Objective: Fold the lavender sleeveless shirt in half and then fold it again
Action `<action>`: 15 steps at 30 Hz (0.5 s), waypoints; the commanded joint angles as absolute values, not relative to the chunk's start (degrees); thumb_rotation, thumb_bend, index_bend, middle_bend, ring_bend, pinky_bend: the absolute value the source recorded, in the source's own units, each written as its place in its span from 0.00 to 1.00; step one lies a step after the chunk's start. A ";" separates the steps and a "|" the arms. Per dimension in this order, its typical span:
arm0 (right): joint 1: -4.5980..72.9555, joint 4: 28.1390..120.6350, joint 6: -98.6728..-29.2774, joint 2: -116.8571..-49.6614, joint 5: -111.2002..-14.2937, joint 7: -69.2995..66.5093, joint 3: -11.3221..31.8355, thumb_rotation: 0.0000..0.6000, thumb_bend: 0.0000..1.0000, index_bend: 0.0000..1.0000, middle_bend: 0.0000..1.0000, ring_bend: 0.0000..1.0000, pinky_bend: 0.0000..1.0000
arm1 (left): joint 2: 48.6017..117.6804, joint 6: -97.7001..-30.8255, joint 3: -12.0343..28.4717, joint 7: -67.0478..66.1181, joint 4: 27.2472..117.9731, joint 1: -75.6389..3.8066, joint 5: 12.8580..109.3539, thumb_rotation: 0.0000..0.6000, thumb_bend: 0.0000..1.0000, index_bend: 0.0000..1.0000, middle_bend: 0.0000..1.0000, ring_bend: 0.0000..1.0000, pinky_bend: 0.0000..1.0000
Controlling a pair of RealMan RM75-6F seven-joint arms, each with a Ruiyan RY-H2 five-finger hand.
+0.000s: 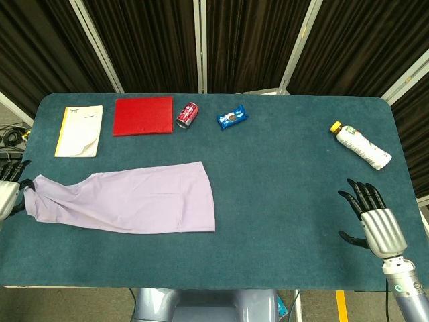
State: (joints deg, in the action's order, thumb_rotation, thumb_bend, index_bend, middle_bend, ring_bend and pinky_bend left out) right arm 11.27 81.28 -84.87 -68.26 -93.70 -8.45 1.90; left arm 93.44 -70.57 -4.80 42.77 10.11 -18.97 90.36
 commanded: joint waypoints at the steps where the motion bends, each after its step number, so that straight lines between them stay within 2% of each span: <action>1: 11.28 81.32 -84.72 -68.05 -93.74 -8.14 1.80 1.00 0.00 0.18 0.00 0.00 0.00 | 93.69 -73.55 -4.47 43.54 10.70 -19.64 90.61 1.00 0.61 0.75 0.00 0.00 0.00; 8: 11.10 81.09 -85.42 -68.08 -93.91 -6.53 1.99 1.00 0.00 0.16 0.00 0.00 0.00 | 94.15 -78.04 -3.19 46.63 15.03 -22.13 90.60 1.00 0.61 0.75 0.00 0.00 0.00; 15: 11.04 81.35 -85.47 -68.04 -93.81 -6.46 2.01 1.00 0.00 0.16 0.00 0.00 0.00 | 94.93 -79.56 -3.16 42.44 19.47 -26.64 92.33 1.00 0.61 0.76 0.00 0.00 0.00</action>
